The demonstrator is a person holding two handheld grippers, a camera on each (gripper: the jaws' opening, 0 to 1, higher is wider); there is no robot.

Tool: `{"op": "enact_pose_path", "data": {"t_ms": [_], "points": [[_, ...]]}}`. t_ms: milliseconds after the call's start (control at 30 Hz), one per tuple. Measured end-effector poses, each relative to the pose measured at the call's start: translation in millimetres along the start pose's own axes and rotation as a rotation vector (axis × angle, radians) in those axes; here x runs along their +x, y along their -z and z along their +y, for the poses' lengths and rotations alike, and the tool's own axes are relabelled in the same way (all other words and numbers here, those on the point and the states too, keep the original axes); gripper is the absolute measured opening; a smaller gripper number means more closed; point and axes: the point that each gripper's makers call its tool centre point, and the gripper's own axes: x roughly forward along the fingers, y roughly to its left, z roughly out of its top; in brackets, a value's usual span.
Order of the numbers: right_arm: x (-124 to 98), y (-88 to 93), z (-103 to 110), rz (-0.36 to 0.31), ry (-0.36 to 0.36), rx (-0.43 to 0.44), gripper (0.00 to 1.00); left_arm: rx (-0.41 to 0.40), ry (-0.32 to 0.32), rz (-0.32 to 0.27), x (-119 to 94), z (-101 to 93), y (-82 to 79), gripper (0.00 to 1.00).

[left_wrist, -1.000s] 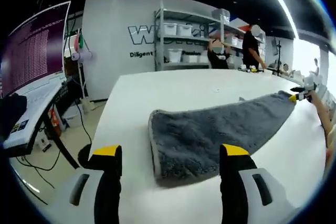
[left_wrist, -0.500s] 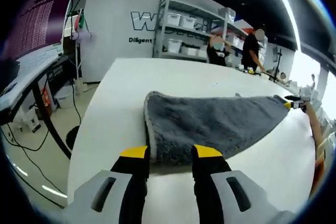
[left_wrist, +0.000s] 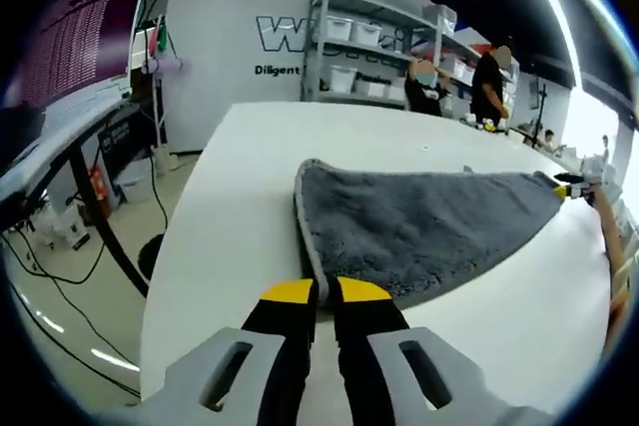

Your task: Fold the towel on the table until its edges align and the towel forms a compact rectangular stack.

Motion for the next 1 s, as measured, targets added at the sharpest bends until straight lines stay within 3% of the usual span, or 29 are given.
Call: {"op": "enact_pose_path", "data": {"t_ms": [367,433,500,633,767,900,1000], "points": [[-4,-0.8,5,-0.004,-0.018,0.006,0.75,0.041,-0.019,0.048,-4,2.8,9.6,0.04],[-6,-4.2,8,-0.021,-0.031,0.014,0.75,0.077,-0.037,0.045,-4,3.1,7.8,0.1],[-9,-9.8,7,-0.052,-0.036,0.022,0.75,0.125,-0.057,0.031,-4,5.7,3.0,0.23],[-19,-16.1,-1,-0.101,-0.012,0.033,0.74,0.104,-0.03,-0.028,-6,1.5,-8.4,0.36],[-29,-11.0,-14,-0.114,0.035,0.045,0.64,0.073,-0.004,-0.129,-11,-2.0,-26.6,0.58],[-41,-14.4,-16,-0.189,0.023,0.15,0.34,0.038,-0.016,-0.139,-13,3.2,-29.0,0.68],[-41,-16.4,-21,-0.191,0.018,0.167,0.34,0.014,-0.022,-0.126,-12,6.9,-27.7,0.69]]}}
